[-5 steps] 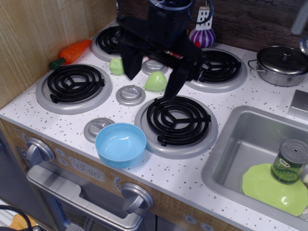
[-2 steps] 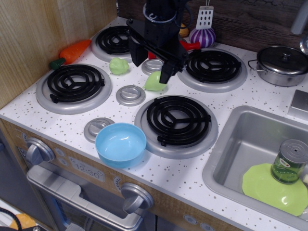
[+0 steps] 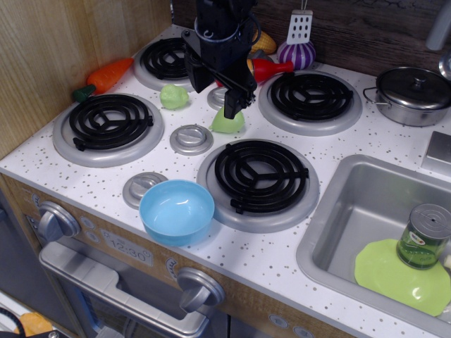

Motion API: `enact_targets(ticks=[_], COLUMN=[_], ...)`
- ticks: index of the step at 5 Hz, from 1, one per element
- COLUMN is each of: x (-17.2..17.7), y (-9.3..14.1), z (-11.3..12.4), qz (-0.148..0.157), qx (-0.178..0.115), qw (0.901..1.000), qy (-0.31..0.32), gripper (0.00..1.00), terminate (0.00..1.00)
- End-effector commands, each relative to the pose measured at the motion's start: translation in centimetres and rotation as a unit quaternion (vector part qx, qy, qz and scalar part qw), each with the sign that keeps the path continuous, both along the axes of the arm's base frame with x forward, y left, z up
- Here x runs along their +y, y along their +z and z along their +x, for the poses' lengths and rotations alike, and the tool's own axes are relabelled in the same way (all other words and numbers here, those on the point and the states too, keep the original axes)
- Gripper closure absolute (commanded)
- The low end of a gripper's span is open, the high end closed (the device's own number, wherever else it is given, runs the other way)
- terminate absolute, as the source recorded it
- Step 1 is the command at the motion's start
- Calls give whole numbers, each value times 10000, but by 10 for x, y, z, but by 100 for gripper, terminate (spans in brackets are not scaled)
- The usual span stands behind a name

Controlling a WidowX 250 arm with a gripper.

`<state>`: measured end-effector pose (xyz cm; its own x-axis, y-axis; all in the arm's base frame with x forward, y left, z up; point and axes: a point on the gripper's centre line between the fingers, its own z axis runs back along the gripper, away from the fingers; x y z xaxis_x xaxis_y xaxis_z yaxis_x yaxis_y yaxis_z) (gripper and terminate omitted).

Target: Put pear in bowl

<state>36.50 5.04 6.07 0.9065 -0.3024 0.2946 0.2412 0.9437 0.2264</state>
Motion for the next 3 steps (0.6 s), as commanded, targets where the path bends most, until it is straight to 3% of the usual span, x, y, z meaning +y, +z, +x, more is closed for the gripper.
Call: enact_targets(ticks=[1,3], x=[11,18], y=[-1,-23], z=[20,29], qz=[-30,-226], qx=[-323,-465], qw=[9990,9977], qy=[-313,-429], gripper=[0,0], terminate=[0,0])
